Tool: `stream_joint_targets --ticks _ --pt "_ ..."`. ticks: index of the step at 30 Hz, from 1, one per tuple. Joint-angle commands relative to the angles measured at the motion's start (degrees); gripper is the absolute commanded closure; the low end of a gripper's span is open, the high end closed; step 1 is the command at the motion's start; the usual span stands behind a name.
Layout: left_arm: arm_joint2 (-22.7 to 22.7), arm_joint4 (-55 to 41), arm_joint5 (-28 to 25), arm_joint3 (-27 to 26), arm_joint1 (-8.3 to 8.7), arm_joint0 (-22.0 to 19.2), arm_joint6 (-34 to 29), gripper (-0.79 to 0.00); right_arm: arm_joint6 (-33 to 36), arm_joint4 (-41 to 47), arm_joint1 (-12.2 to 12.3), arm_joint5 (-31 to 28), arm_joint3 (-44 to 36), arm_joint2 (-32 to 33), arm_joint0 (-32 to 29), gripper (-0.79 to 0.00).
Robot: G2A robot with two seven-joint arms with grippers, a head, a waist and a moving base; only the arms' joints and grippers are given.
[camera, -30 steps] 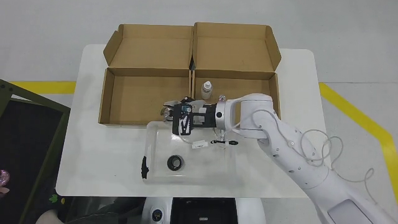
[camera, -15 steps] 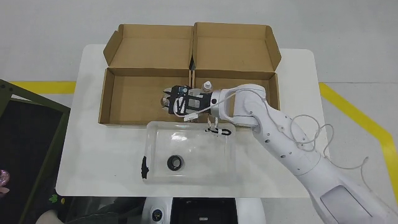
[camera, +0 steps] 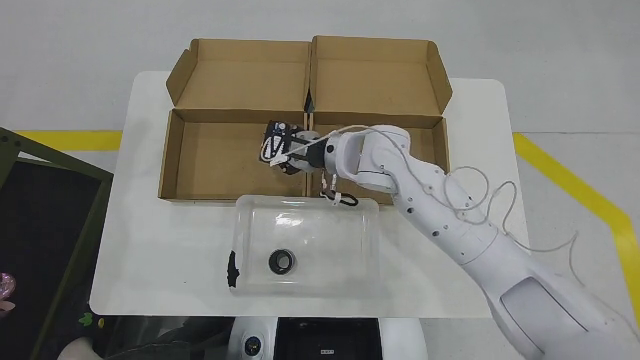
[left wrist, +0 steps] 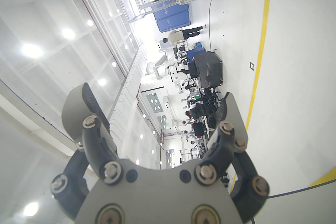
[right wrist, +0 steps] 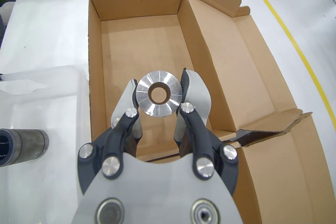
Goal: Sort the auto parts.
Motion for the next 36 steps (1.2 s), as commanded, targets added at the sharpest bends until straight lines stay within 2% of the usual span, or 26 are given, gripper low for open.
stream_joint_targets --ticks 1,11,24,31,36 --pt "0.0 0.0 0.0 0.0 0.0 0.0 0.0 -0.785 0.6 -0.2 -0.6 0.8 1.5 -0.7 1.0 0.0" --pt "0.0 0.0 0.0 0.0 0.0 0.0 0.0 -0.785 3.8 0.3 -4.1 4.4 8.8 -4.4 5.1 0.0" --pt "0.0 0.0 0.0 0.0 0.0 0.0 0.0 -0.785 4.5 0.6 -8.6 6.8 19.1 -7.8 8.4 -0.003" --pt "0.0 0.0 0.0 0.0 0.0 0.0 0.0 -0.785 4.9 -0.4 -10.3 7.7 22.5 -8.6 9.3 -0.055" --pt "0.0 0.0 0.0 0.0 0.0 0.0 0.0 -0.785 5.2 -1.2 -11.3 7.4 24.1 -8.9 9.7 -0.154"
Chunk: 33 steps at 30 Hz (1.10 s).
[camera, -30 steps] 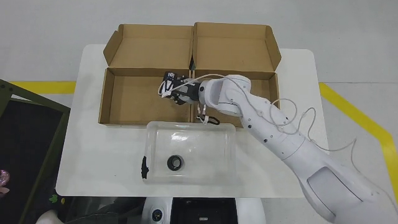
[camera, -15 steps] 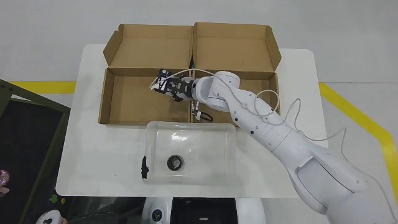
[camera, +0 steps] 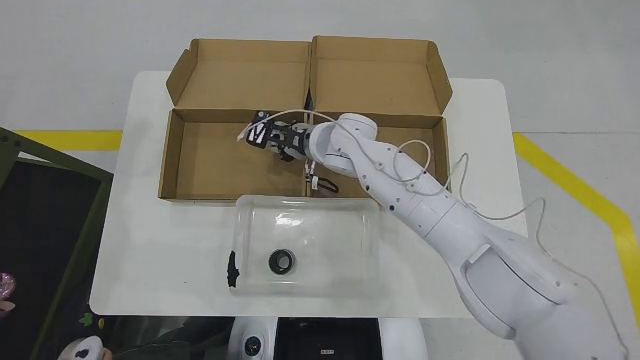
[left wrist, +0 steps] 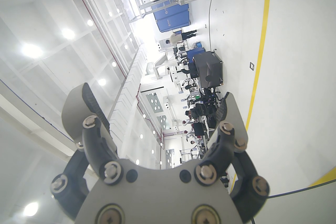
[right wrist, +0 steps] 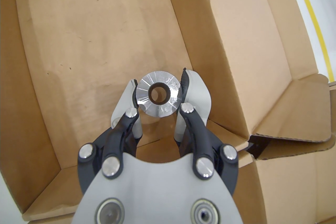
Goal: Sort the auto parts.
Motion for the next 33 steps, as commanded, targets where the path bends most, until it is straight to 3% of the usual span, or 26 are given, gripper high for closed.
stream_joint_targets --ticks 1,5,12,17,33 --pt "0.0 0.0 0.0 0.0 0.0 0.0 0.0 -0.785 0.3 -0.6 -0.3 -0.4 0.5 -0.3 0.1 -0.185" --pt "0.0 0.0 0.0 0.0 0.0 0.0 0.0 -0.785 1.0 -1.0 -1.0 -0.8 1.5 -0.4 0.3 -0.212" --pt "0.0 0.0 0.0 0.0 0.0 0.0 0.0 -0.785 1.2 -2.1 -1.7 -1.6 2.4 0.0 0.5 -0.342" --pt "0.0 0.0 0.0 0.0 0.0 0.0 0.0 -0.785 1.4 -3.7 -1.5 -2.3 -0.1 0.8 0.4 -0.357" --pt "0.0 0.0 0.0 0.0 0.0 0.0 0.0 -0.785 4.2 -8.7 3.3 -10.0 -22.2 9.0 -7.9 -0.382"
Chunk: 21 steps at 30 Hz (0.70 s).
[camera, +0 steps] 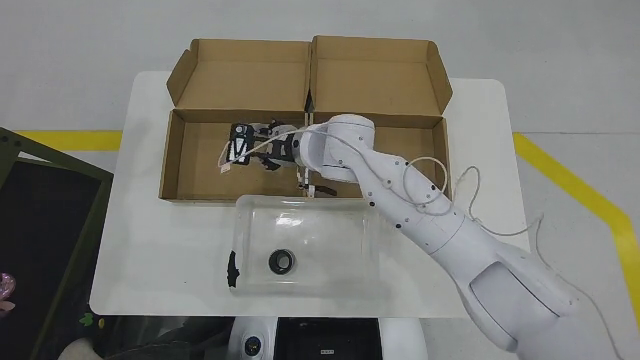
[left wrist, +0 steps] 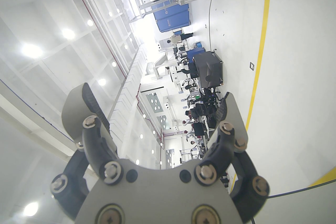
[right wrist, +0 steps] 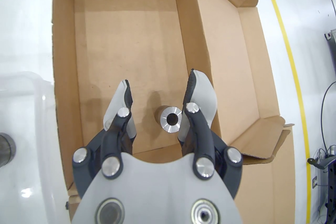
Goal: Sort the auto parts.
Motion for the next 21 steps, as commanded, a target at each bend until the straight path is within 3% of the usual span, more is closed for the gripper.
stream_joint_targets --ticks 1,11,21 --pt "0.0 0.0 0.0 0.0 0.0 0.0 0.0 -0.785 0.9 -0.4 0.8 -1.1 -3.6 1.3 -2.0 -0.382" --pt "0.0 0.0 0.0 0.0 0.0 0.0 0.0 -0.785 3.7 -0.9 4.7 -7.8 -19.3 7.7 -13.8 -0.382" --pt "0.0 0.0 0.0 0.0 0.0 0.0 0.0 -0.785 4.4 -4.1 7.5 -12.4 -29.9 11.6 -23.8 -0.382"
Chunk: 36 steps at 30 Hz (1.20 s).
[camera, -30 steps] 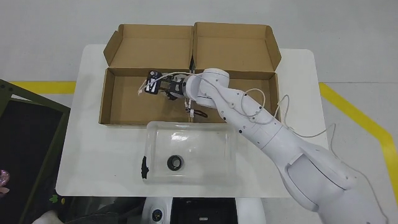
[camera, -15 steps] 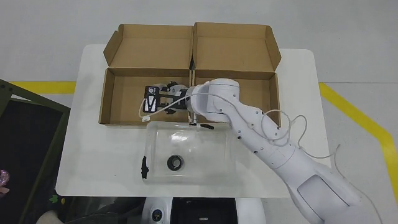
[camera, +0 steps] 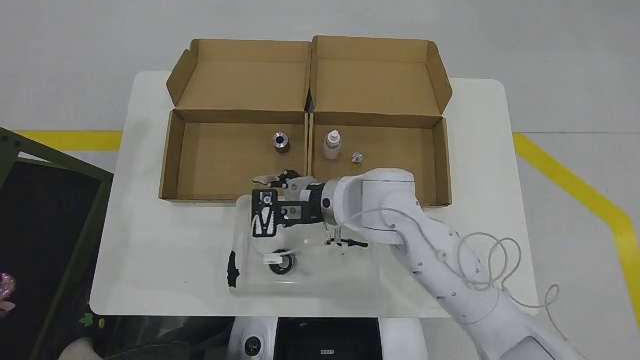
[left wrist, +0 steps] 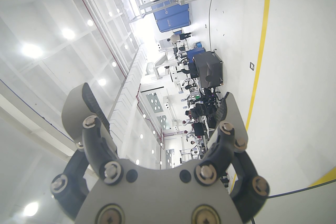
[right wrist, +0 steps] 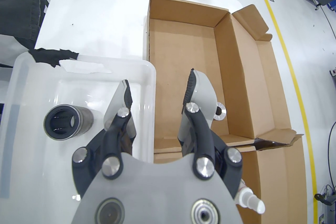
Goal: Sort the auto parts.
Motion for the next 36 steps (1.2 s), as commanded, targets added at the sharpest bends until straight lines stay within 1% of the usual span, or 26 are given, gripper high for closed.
stream_joint_targets --ticks 1,9,20,21,23,24,25,36 --pt "0.0 0.0 0.0 0.0 0.0 0.0 0.0 -0.785 0.0 -0.8 0.5 -0.7 -1.6 0.4 -1.8 -0.382" --pt "0.0 0.0 0.0 0.0 0.0 0.0 0.0 -0.785 -0.7 -2.5 2.1 -3.8 -6.1 2.2 -6.7 -0.388" --pt "0.0 0.0 0.0 0.0 0.0 0.0 0.0 -0.785 -2.0 -3.9 3.8 -6.5 -8.4 3.2 -12.1 -0.391" --pt "0.0 0.0 0.0 0.0 0.0 0.0 0.0 -0.785 -2.1 -4.0 3.9 -6.7 -8.3 3.2 -12.5 -0.4" --pt "0.0 0.0 0.0 0.0 0.0 0.0 0.0 -0.785 -2.5 -4.2 4.1 -6.9 -8.3 3.1 -13.1 -0.443" --pt "0.0 0.0 0.0 0.0 0.0 0.0 0.0 -0.785 -2.7 -4.3 4.2 -6.9 -8.2 3.0 -13.4 -0.48" --pt "0.0 0.0 0.0 0.0 0.0 0.0 0.0 -0.785 -2.8 -4.5 4.3 -7.0 -8.1 2.9 -13.6 -0.496" --pt "0.0 0.0 0.0 0.0 0.0 0.0 0.0 -0.785 -4.1 -6.6 5.2 -6.4 -6.7 1.4 -15.3 -0.489"
